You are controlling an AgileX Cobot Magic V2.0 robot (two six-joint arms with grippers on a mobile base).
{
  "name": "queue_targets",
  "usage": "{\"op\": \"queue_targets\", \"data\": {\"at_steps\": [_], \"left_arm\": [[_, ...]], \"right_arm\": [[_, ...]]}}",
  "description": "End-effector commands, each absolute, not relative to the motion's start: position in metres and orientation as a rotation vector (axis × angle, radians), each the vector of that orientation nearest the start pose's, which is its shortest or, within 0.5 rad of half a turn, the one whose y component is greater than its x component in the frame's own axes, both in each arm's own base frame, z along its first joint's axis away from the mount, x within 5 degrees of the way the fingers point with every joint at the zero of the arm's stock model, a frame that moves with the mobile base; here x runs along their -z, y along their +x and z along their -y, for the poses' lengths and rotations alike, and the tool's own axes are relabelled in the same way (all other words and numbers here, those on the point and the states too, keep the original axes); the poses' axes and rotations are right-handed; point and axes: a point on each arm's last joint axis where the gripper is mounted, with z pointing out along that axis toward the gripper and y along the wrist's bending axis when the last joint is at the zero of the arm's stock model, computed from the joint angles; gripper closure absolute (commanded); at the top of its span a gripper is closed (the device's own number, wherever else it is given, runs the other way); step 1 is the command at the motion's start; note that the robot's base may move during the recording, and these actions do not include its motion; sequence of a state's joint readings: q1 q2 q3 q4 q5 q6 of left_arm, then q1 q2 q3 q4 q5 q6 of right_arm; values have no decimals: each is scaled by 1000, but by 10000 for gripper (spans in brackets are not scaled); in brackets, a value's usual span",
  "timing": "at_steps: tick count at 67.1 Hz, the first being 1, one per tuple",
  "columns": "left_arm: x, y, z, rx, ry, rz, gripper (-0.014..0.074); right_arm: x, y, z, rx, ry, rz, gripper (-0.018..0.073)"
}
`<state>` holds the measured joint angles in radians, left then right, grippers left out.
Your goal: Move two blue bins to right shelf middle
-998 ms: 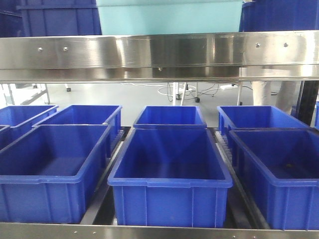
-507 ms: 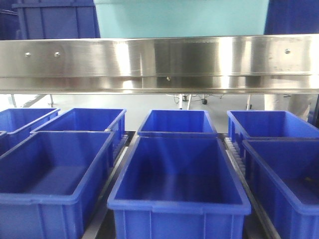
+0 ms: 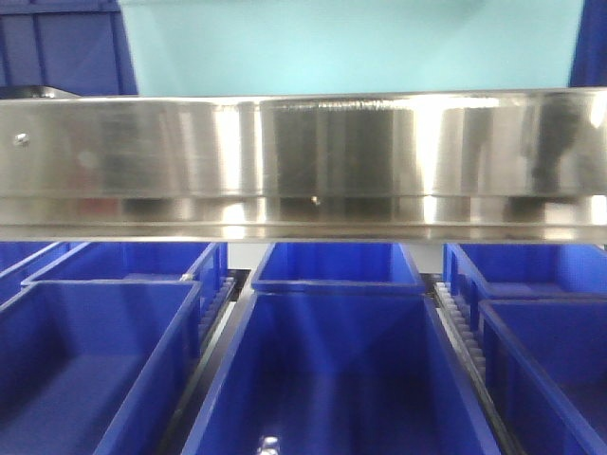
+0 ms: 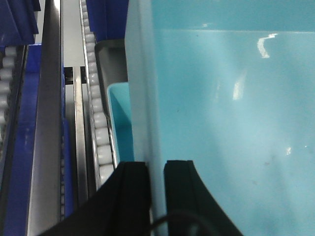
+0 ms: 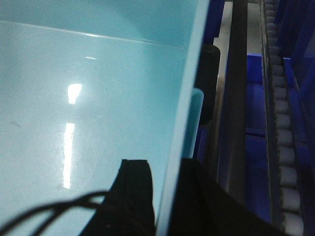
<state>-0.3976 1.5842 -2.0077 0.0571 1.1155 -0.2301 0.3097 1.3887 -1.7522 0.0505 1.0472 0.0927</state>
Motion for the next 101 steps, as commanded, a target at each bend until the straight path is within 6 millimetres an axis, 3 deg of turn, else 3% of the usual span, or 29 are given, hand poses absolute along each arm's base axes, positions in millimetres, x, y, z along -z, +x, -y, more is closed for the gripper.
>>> {"op": "queue_targets", "data": {"at_steps": [1,101], "left_arm": [[-507,296,124,357,189,-2103,708],[-507,296,124,357,189,-2103,708]], "right_arm": [[-495,260,-89,-317,-251,-2105,713],[-495,260,-89,-317,-251,-2105,713]]}}
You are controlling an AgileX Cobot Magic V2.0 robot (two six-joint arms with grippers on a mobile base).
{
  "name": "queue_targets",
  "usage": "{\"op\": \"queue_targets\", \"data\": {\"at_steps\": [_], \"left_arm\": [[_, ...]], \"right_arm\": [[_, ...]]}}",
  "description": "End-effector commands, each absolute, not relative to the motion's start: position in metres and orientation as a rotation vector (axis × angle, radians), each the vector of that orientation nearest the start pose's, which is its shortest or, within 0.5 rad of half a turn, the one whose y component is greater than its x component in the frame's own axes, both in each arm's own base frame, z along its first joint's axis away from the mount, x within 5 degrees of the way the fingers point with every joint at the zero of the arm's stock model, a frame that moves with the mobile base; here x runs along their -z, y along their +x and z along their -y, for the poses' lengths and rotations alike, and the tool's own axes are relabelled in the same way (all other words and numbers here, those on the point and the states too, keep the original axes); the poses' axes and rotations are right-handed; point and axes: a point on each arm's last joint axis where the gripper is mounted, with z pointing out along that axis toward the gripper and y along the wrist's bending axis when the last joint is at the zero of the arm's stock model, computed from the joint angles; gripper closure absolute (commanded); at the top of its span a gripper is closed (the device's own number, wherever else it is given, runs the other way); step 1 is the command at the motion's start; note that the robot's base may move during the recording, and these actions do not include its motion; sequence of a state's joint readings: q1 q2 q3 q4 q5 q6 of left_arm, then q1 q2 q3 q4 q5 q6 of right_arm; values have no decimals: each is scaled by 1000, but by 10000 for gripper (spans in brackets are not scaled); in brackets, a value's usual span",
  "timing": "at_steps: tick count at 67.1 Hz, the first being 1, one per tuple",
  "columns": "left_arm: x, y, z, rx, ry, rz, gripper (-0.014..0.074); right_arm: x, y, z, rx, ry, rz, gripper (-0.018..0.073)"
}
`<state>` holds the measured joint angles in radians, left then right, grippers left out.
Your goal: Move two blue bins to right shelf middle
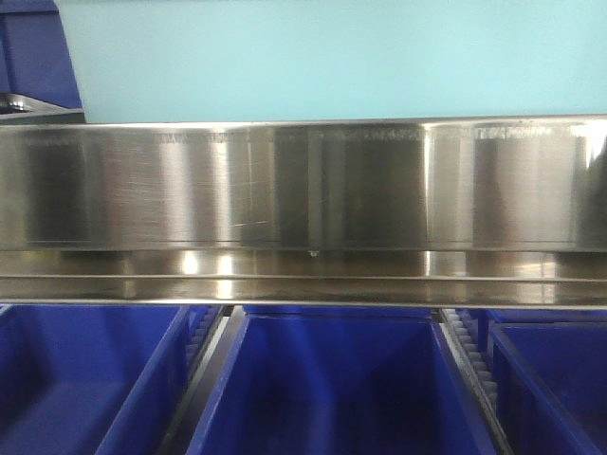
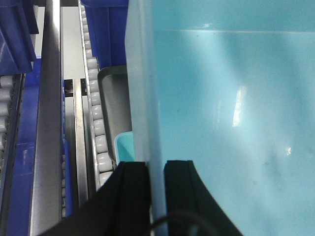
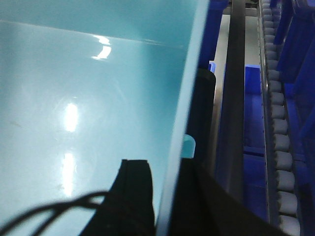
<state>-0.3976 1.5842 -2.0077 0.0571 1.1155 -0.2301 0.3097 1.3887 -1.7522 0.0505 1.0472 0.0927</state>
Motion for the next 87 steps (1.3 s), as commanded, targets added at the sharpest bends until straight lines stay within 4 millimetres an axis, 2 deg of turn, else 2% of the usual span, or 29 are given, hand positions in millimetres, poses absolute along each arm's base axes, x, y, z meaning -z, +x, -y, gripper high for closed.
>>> {"op": "queue_targets", "data": {"at_steps": [1,56,72,80,87], "left_arm": [[-507,296,124,357,189,-2103,708],[-507,296,124,359,189,-2101,708],[-498,294,126,374,199,-2200,708],[-484,299,128,345,209,-2304,708],[-477,306,131,338,211,-2327,708]], "right_arm": [[-495,260,-89,-317,-251,-2105,713],[-499,262,-90,-324,-242,-2055,713],[-490,259,-89,-308,-256,-2144,713],[-479,263,-89,-286,-259,-2174,713],[-469,267,-90,-273,-259,-2189,713]]}}
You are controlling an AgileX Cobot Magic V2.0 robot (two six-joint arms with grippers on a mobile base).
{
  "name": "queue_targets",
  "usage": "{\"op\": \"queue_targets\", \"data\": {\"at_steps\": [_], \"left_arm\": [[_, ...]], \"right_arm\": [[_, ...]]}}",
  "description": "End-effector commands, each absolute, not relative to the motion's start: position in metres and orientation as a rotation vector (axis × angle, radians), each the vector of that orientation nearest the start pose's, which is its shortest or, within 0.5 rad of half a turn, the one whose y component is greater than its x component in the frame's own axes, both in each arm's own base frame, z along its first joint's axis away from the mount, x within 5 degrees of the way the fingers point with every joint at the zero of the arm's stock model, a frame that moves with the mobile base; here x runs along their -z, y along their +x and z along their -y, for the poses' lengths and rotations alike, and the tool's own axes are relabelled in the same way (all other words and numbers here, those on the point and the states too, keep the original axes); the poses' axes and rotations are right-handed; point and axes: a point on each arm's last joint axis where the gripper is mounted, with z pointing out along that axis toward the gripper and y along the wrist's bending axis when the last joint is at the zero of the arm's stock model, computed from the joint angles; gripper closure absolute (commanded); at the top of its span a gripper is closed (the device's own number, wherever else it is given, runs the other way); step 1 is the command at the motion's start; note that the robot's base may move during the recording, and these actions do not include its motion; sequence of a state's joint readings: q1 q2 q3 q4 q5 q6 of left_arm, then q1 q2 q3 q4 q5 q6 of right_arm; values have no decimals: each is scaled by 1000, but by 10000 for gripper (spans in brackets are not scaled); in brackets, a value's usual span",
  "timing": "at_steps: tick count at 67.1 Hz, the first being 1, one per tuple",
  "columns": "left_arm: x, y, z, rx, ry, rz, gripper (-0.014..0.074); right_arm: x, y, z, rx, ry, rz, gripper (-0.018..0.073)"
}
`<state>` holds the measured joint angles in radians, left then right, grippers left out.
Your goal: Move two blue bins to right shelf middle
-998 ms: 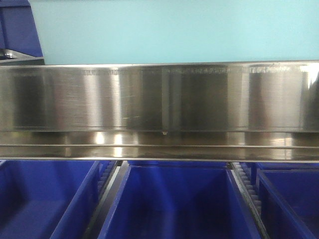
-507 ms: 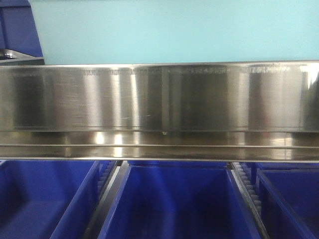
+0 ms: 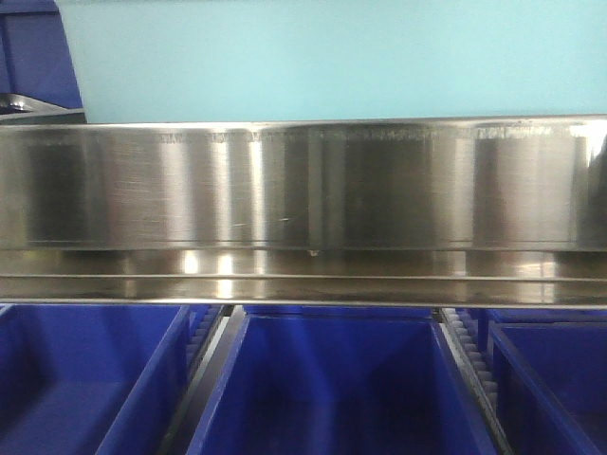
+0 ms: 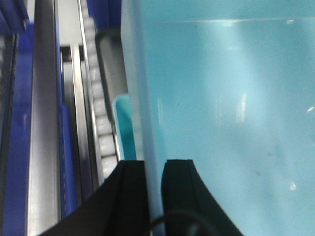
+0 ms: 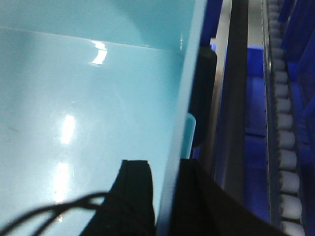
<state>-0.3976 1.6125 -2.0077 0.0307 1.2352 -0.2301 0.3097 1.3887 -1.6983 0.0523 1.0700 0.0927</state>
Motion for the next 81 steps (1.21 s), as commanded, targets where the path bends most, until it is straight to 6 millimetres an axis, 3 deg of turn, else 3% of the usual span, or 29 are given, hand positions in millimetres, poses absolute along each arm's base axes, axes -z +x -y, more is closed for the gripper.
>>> {"op": "queue_targets", "data": {"at_steps": [1,25,66,73,81], "left_arm": [[-477,306,131,338,211,-2327,708],[-473,308,134,341,214,-2339,708],[-432,316,140,297,238,-2478,697],[-432,316,140,297,238,-2478,601],[-432,316,140,297,238,-2478,391]], "right_arm": [[-467,268,-90,-269,-260,-2192,713],[-441,275,-90,-227,-268,-2244,713],[-441,275,-89,-221,-268,-2234,705],[-441,275,-89,-220,-268,-2237,585],[-440,275,-89,-218,-269,-2249,314]]}}
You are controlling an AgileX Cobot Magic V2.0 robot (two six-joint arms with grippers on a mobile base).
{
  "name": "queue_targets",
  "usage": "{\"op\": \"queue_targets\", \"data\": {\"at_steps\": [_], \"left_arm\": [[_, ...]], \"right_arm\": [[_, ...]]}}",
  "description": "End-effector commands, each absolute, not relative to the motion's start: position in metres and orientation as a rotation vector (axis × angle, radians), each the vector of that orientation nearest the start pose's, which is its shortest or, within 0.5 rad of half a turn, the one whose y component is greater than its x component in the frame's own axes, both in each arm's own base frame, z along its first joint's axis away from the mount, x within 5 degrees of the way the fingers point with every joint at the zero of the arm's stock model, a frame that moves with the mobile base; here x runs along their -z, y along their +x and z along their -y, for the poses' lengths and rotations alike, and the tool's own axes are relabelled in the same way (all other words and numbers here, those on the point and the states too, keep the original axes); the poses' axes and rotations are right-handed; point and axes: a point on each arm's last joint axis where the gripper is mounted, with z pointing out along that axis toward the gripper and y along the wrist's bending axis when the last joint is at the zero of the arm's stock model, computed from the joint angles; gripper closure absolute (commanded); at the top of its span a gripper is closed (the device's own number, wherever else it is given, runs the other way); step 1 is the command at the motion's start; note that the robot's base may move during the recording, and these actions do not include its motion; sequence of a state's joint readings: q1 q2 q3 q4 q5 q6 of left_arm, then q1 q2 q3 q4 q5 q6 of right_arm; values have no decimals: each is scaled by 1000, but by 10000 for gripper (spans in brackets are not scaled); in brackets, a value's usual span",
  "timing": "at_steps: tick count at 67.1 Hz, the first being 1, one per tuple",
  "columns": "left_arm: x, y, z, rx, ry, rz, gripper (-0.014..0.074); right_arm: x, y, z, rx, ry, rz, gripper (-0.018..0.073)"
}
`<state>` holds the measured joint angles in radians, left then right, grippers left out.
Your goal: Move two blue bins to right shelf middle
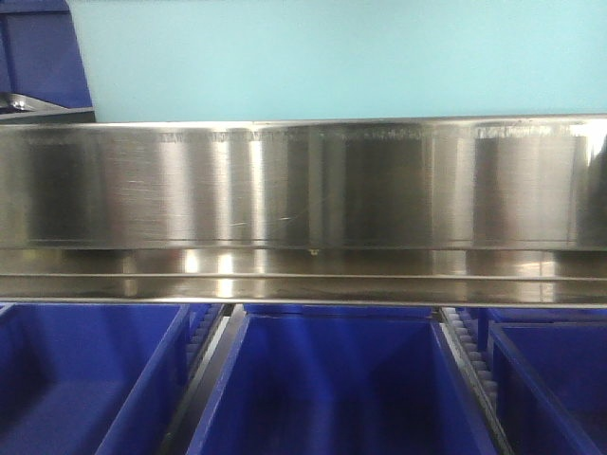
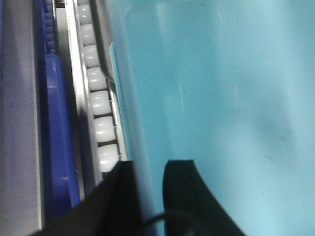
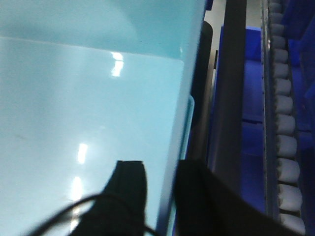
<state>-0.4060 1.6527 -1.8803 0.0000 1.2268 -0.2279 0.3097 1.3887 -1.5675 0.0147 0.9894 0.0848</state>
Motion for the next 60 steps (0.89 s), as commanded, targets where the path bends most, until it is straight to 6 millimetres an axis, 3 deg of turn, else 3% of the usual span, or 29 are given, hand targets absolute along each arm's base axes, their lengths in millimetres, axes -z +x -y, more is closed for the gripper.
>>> {"op": "queue_targets", "data": {"at_steps": [1,6,11,18,35,60], "left_arm": [[-432,316,140,297,238,-2478,361],[-432,316,140,297,238,-2478,223],[-432,316,140,297,238,-2478,111],[-436,313,139,295,237,-2467,26],[-442,308,128,183,248,-2433,29],[-377,311,138,242,262,-2608,33]], "right_arm": [[-440,275,-89,-218,-270,-2251,277],[-440,274,-89,-218,-270,-2253,106],[-441,273,-89,-218,-270,-2251,-3],[-441,272,-88,-215,-272,-2269,-1],[-434,268,-86,-197,-280,-2345,1],[-373,270,-89,-207,-248,-2513,1]]}}
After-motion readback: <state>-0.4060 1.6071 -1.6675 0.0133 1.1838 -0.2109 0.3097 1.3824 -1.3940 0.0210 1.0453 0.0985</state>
